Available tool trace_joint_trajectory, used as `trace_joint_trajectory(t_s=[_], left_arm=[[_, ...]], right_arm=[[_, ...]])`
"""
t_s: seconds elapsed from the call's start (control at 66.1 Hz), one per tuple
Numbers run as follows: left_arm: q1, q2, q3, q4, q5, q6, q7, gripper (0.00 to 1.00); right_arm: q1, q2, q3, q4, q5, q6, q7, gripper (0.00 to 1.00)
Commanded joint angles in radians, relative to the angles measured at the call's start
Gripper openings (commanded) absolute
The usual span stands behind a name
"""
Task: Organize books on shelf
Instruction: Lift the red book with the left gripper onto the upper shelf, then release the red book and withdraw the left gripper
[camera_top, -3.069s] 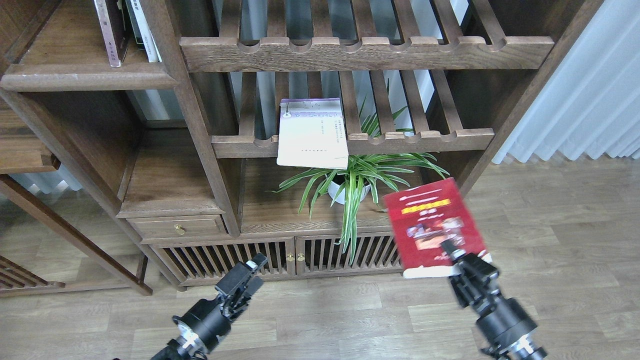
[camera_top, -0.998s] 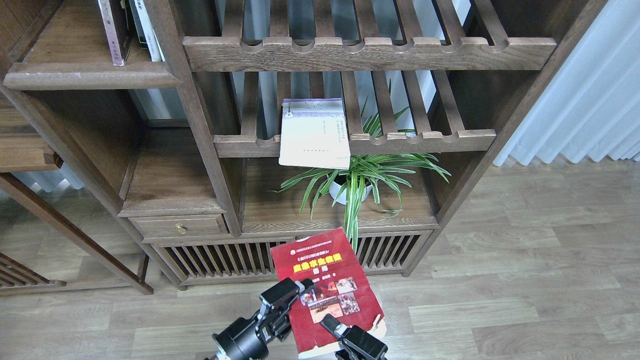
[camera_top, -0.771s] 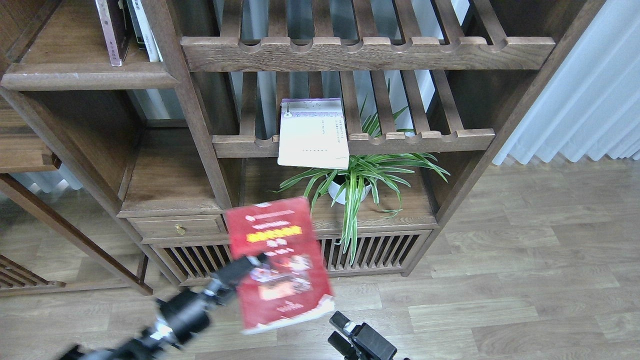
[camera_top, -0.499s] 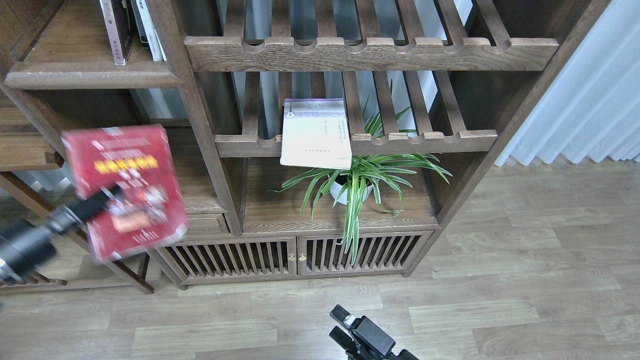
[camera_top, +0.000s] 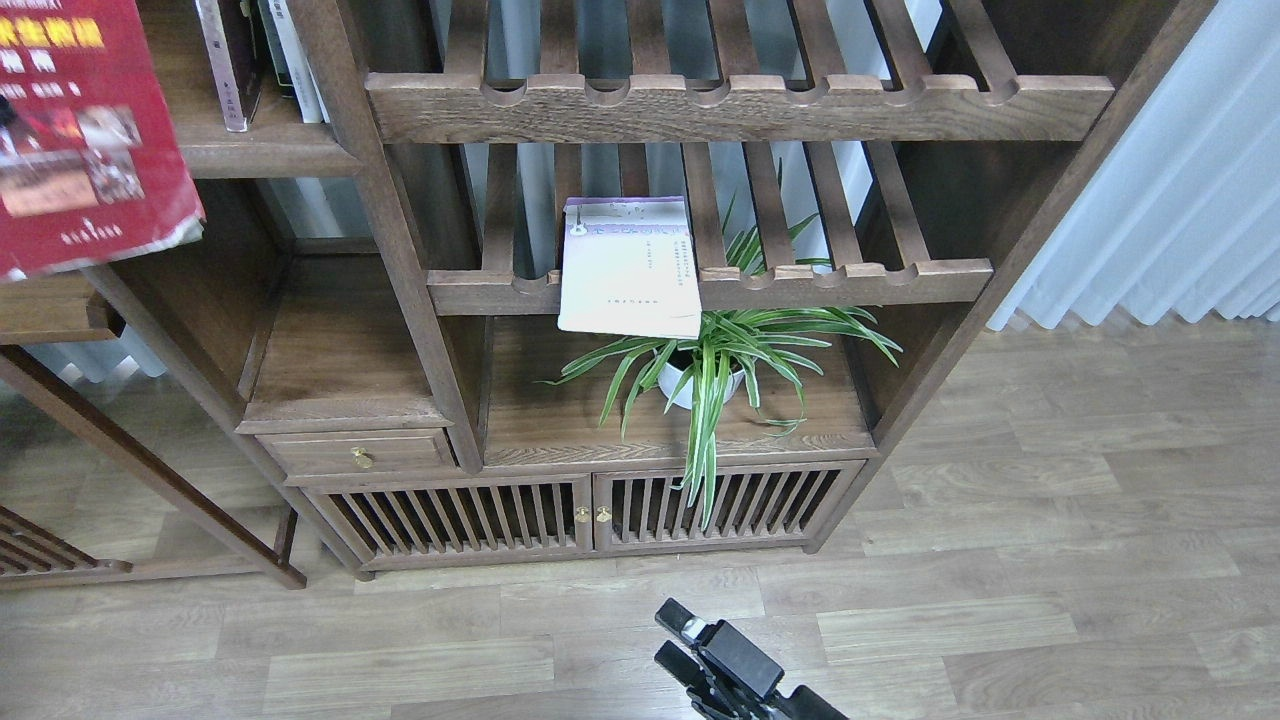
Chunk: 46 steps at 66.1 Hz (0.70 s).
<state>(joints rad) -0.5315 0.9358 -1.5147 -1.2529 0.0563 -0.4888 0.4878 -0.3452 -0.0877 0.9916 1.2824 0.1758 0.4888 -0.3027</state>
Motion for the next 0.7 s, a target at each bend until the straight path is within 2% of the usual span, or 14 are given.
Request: trace_joint_trajectory(t_s=[0.0, 0.181, 0.197, 0.363, 0.438, 0.575, 0.68], left_arm=[[-0.125, 0.014, 0.071, 0.039, 0.065, 0.0, 0.001, 0.02], [-0.357, -0.002, 0.186, 0.136, 0.21, 0.0, 0.001, 0.02], [-0.42, -0.009, 0.195, 0.185, 0.302, 0.0, 0.001, 0.02], [-0.542, -0.075, 0.263, 0.319, 0.378, 0.0, 0.001, 0.03], [-0.627, -0.165, 0.301, 0.401, 0.415, 0.0, 0.001, 0.02], [-0.677, -0.348, 0.294, 0.518, 0.439, 0.0, 0.001, 0.02], [-0.711, -0.408, 0.295, 0.563, 0.442, 0.0, -0.075, 0.02]], right_arm=[[0.002, -0.004, 0.002, 0.0, 0.021, 0.0, 0.0, 0.99], [0.015, -0.006, 0.015, -0.005, 0.053, 0.0, 0.008, 0.99], [0.02, -0.006, 0.021, -0.005, 0.065, 0.0, 0.022, 0.99], [0.046, -0.004, 0.022, -0.023, 0.103, 0.0, 0.031, 0.99], [0.057, -0.003, 0.021, -0.028, 0.12, 0.0, 0.031, 0.99], [0.074, 0.0, 0.019, -0.028, 0.126, 0.0, 0.031, 0.99], [0.083, 0.0, 0.019, -0.028, 0.128, 0.0, 0.031, 0.99]])
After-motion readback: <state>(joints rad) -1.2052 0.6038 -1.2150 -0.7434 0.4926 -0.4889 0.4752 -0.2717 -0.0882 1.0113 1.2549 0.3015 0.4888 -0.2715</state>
